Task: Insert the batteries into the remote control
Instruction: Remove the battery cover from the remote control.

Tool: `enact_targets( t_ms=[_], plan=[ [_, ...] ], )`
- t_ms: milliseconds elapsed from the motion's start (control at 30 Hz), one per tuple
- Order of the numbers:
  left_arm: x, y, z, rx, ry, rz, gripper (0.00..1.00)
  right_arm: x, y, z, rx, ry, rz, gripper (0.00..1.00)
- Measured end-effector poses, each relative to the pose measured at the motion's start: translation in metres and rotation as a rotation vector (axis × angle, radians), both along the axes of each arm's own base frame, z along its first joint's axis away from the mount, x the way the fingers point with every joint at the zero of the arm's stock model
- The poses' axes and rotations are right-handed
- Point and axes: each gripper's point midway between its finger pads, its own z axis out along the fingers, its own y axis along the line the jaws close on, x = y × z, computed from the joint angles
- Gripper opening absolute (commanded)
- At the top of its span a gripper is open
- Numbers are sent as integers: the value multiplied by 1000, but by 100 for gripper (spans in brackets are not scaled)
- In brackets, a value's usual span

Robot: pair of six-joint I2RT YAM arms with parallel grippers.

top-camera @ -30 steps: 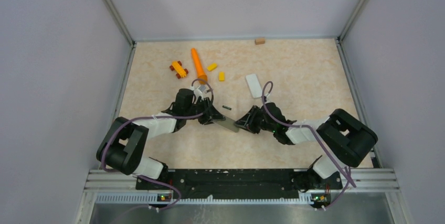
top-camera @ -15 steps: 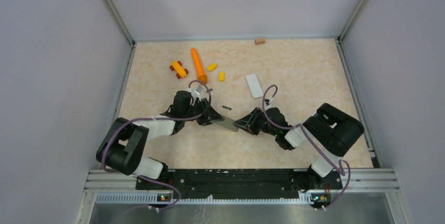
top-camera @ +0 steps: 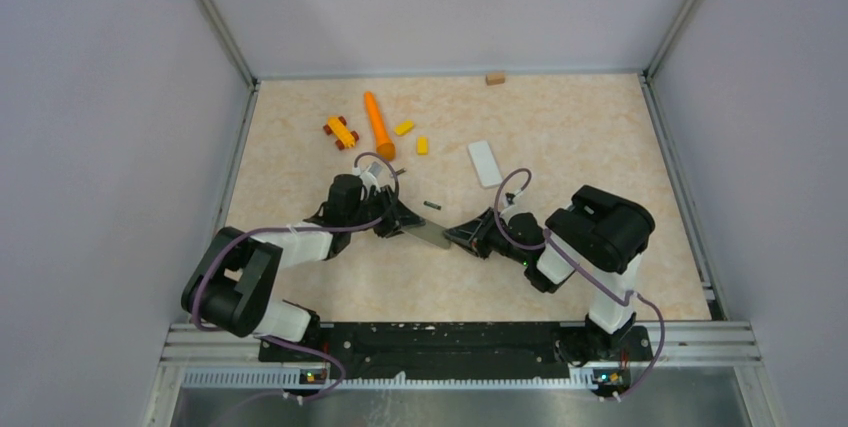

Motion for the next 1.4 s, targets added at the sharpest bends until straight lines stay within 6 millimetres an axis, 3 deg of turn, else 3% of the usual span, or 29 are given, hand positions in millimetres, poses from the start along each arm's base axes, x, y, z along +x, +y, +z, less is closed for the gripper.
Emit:
enact_targets(
  t_ms=[1400],
  plan=[
    [-6, -1, -1, 50, 18, 4, 0, -8, -9, 2, -8, -34, 12, 16]
  ],
)
